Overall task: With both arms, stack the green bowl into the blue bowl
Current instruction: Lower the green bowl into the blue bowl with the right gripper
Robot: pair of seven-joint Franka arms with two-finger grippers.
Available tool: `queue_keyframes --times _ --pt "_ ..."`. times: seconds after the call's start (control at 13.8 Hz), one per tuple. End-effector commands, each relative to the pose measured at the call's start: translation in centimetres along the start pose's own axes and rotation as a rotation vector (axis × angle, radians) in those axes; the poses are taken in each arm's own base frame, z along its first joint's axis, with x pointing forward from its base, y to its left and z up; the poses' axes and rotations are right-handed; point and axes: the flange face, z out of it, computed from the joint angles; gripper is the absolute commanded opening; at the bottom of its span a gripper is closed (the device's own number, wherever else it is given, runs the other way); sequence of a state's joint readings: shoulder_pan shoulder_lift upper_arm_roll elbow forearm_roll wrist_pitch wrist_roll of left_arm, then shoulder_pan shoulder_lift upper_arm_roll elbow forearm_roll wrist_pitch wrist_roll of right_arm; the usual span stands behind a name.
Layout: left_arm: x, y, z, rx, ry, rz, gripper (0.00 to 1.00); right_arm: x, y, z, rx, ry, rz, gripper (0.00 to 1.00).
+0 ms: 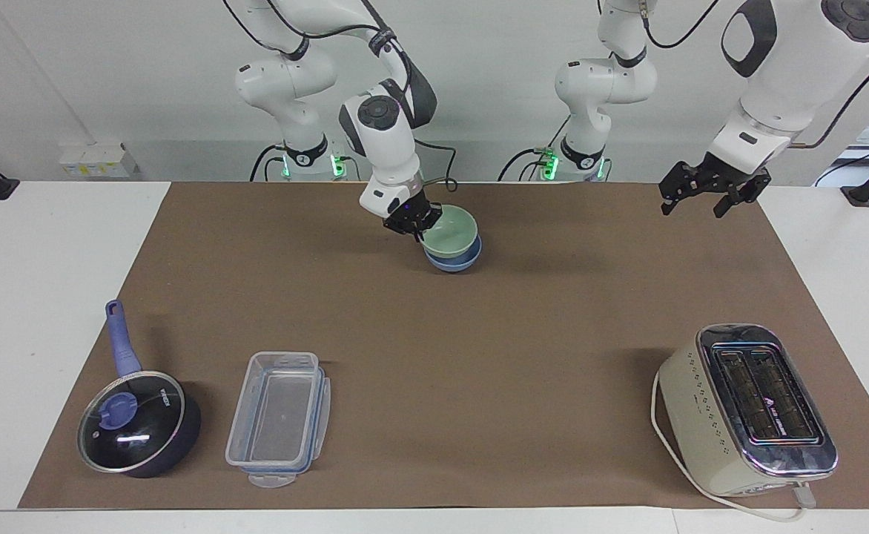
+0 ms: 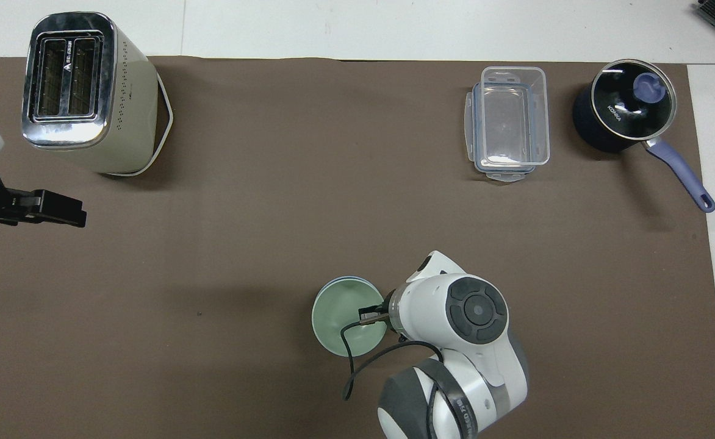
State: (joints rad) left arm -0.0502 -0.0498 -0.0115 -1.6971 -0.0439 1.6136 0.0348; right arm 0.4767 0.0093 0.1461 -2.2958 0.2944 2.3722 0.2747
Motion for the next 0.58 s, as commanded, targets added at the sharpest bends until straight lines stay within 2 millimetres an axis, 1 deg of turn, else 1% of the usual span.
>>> queue_keyframes --times 0.0,0.15,0.51 --pt "-0.55 -0.28 -0.03 0.021 -0.007 0.004 1.0 0.02 0.34 -0.01 0.027 0.025 -0.018 0.0" --pt "-0.55 -0.28 -0.03 0.021 -0.007 0.004 1.0 0.17 0.42 0.41 0.025 0.027 -0.016 0.0" --pt "-0.5 -0.29 0.05 0.021 -0.008 0.004 1.0 0.3 0.34 0.74 0.026 0.036 -0.014 0.0"
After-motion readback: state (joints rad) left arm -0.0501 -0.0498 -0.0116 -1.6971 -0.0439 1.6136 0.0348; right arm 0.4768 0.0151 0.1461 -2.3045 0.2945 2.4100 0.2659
